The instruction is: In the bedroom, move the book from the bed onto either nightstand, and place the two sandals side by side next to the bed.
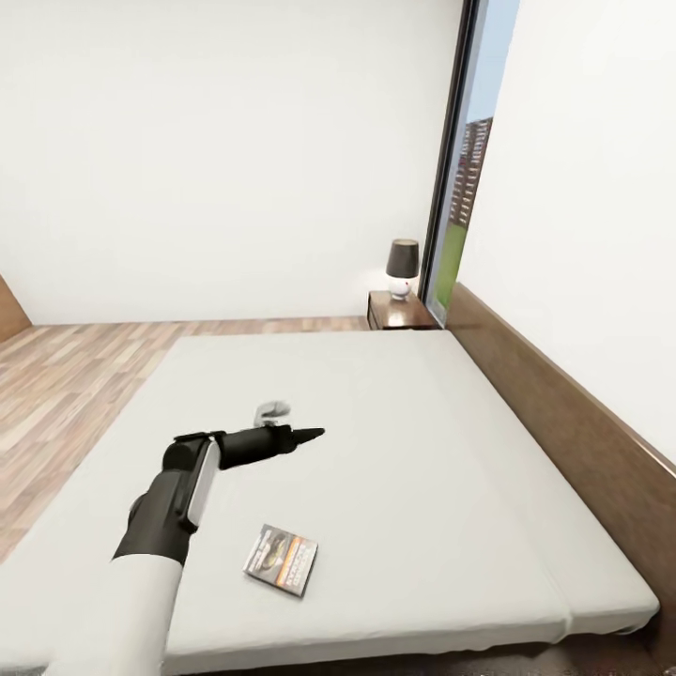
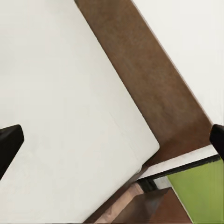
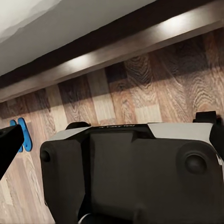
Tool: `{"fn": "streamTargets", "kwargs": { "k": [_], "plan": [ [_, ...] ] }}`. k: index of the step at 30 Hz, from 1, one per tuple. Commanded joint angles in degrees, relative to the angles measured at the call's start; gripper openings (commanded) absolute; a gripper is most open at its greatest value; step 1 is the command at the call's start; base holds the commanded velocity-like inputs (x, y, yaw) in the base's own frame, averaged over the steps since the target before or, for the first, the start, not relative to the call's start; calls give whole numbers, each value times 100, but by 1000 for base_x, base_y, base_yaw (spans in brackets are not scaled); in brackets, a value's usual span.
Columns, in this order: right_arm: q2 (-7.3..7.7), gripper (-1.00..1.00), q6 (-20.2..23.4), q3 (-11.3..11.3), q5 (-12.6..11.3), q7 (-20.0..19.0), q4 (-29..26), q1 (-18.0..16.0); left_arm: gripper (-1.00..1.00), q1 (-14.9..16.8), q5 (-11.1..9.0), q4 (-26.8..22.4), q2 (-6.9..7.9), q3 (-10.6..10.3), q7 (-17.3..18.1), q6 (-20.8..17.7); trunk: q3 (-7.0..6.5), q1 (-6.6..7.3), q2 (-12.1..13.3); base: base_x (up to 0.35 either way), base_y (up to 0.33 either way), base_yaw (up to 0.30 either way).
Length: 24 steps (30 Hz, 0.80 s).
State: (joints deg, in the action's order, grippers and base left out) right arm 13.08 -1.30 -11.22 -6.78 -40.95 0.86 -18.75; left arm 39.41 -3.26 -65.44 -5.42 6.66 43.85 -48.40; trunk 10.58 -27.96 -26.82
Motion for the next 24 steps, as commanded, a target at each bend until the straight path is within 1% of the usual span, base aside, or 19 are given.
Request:
{"fn": "streamTargets", "kwargs": {
  "k": [1, 3, 4, 6, 7, 8, 10, 11, 13, 15, 18, 24],
  "plan": [
    [2, 100, -10, 24, -53, -25, 11, -6, 100, 63, -202, 107, -41, 136, -323, -10, 20, -2, -11, 0, 0, 0],
    [2, 100, -10, 24, -52, -24, 11, -6, 100, 96, -416, 230, -62, 229, -579, 80, 38, -2, -11, 0, 0, 0],
    [2, 100, -11, 24, -50, -22, 11, -6, 100, 117, -646, 378, -76, 290, -784, 207, 47, -2, -11, 0, 0, 0],
    [2, 100, -11, 24, -48, -21, 11, -6, 100, 131, -850, 556, -84, 329, -963, 346, 64, -2, -11, 0, 0, 0],
    [2, 100, -11, 24, -46, -20, 11, -6, 100, 140, -993, 747, -85, 354, -1147, 469, 73, -2, -11, 0, 0, 0],
    [2, 100, -11, 24, -45, -20, 11, -6, 100, 143, -1044, 835, -84, 362, -1249, 517, 81, -2, -11, 0, 0, 0],
    [2, 100, -11, 24, -44, -19, 11, -6, 100, 150, -1168, 1075, -88, 383, -1776, 636, 99, -2, -11, 0, 0, 0],
    [2, 100, -11, 24, -44, -19, 11, -6, 100, 151, -1187, 1109, -90, 386, -1932, 652, 107, -2, -11, 0, 0, 0],
    [2, 100, -11, 24, -43, -19, 9, -6, 100, 153, -1242, 1189, -109, 389, -2545, 691, 124, -2, -11, 0, 0, 0],
    [2, 100, -11, 24, -43, -18, 9, -6, 100, 155, -1274, 1231, -169, 387, -3059, 755, 141, -2, -11, 0, 0, 6],
    [2, 100, -11, 24, -45, -18, 8, -6, 100, 159, -1285, 1246, -187, 388, -3253, 906, 166, -2, -11, 0, 0, 37],
    [2, 100, -11, 24, -44, -18, 4, -6, 100, 161, -1290, 1252, -209, 377, -3334, 1001, 217, -2, -11, 0, 0, 67]
  ]
}}
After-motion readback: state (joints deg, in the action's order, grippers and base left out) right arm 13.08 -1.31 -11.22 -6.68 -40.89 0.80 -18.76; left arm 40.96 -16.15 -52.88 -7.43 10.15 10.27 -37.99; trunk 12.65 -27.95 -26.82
